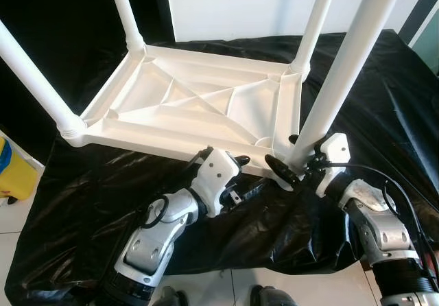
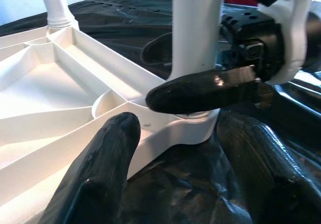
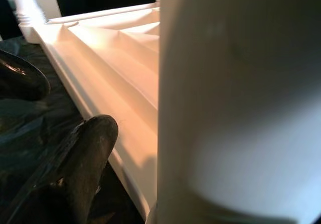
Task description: Building children table
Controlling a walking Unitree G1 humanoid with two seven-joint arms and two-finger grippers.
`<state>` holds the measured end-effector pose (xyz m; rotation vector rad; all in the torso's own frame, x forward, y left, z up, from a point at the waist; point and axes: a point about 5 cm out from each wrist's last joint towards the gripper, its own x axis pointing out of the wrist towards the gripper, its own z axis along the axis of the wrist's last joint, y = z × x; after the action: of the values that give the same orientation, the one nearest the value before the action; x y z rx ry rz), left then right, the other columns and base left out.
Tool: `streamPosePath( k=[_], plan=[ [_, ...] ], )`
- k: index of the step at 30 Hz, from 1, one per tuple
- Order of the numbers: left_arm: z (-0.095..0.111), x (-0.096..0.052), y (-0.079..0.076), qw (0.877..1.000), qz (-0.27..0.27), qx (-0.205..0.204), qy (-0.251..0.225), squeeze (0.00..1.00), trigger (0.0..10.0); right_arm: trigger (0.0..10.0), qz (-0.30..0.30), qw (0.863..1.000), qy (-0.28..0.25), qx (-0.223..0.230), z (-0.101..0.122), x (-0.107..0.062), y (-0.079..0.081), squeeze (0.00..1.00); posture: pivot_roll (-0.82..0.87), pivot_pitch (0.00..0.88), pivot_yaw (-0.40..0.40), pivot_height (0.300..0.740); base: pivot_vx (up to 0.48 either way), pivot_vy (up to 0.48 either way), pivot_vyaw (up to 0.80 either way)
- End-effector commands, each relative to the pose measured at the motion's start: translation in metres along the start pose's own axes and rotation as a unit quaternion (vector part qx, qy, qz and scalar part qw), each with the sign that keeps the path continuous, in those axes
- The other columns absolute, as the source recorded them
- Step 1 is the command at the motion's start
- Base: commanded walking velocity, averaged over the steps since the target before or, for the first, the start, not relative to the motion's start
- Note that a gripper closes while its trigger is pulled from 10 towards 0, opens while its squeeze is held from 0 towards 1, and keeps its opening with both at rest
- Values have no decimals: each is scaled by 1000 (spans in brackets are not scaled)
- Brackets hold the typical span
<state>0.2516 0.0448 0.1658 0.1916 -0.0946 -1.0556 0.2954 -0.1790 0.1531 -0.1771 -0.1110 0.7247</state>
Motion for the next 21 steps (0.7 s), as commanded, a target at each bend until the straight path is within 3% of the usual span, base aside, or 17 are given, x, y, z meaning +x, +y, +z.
streamPosePath(
  k=[1,2,3,17,18,21],
  plan=[
    [0,1,-6,999,-32,6,-1,0,10000,5020,15,1000,8,-3,-4,4,1,0,-96,107,11,740,0,0,0],
    [0,1,-6,999,-32,6,-1,0,10000,5020,15,1000,8,-3,-4,4,1,0,-96,107,11,740,0,0,0],
    [-1,2,-6,1000,-31,4,1,0,10000,0,15,1000,7,-4,-4,5,1,0,-92,105,7,740,0,0,0],
    [-3,3,-6,999,-31,7,8,0,10000,0,20,1000,6,-9,-8,3,-1,0,-90,107,8,740,0,0,0],
    [-4,4,-7,999,-32,6,10,0,10000,10000,11,1000,7,-7,-9,2,-1,0,-98,113,8,740,0,0,0],
    [-5,5,-9,999,-33,6,11,0,10000,10000,-7,1000,5,2,-9,1,-1,0,-102,116,7,740,0,0,0]
  ],
)
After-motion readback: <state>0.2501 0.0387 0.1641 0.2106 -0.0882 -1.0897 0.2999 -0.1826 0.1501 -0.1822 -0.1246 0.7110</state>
